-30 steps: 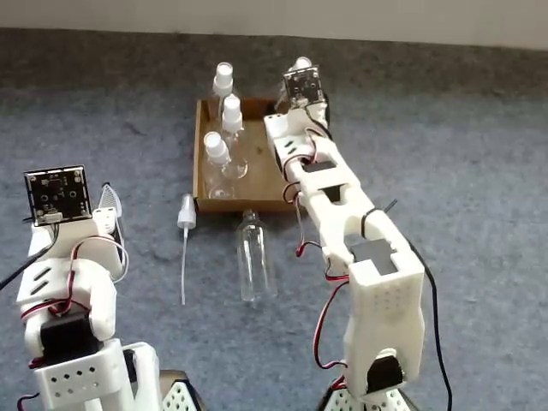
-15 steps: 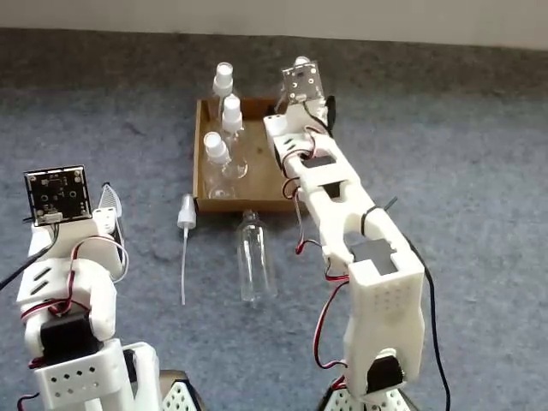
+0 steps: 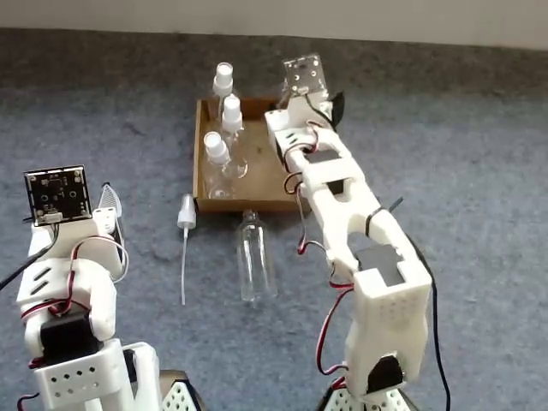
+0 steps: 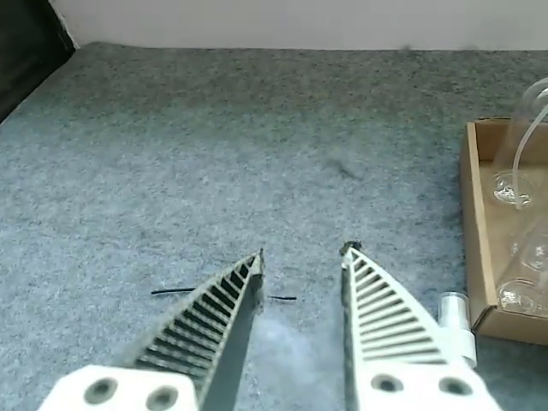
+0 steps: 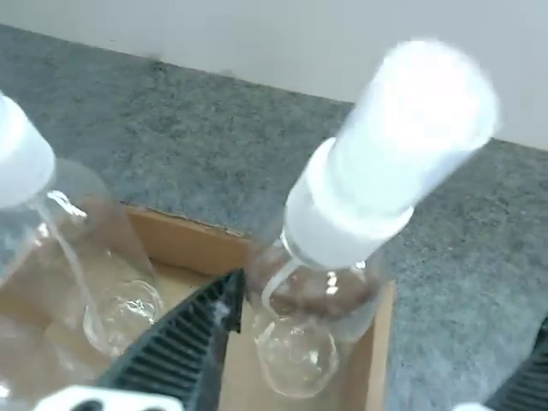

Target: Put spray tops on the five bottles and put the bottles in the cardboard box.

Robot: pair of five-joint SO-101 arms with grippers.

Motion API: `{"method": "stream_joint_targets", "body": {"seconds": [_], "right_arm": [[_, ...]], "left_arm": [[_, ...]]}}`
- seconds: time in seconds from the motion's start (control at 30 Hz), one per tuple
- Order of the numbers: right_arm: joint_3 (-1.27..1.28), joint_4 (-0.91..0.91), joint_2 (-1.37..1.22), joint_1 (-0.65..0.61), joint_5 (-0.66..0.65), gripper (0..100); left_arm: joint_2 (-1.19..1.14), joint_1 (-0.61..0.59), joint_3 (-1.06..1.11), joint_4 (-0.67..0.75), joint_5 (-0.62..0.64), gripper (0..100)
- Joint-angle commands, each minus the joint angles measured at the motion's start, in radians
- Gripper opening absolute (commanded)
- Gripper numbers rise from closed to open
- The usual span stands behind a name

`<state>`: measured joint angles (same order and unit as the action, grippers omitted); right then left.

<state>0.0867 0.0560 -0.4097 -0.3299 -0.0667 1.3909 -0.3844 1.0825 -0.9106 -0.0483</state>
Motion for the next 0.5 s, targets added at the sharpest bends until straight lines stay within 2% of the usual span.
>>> {"method": "stream_joint_targets", "body": {"seconds": [0.0, 0.3, 0.47], "right_arm": [[-0.061, 0.028, 0.119, -0.007, -0.003, 42.3], [-0.062, 0.067, 0.272, -0.007, -0.003, 42.3], [-0.062, 0.266, 0.437, -0.039, -0.003, 42.2]], "left_arm": [[0.005, 0.019, -0.031, 0.025, 0.002, 14], [0.005, 0.019, -0.031, 0.025, 0.002, 14], [0.005, 0.019, -0.031, 0.026, 0.002, 14]]}}
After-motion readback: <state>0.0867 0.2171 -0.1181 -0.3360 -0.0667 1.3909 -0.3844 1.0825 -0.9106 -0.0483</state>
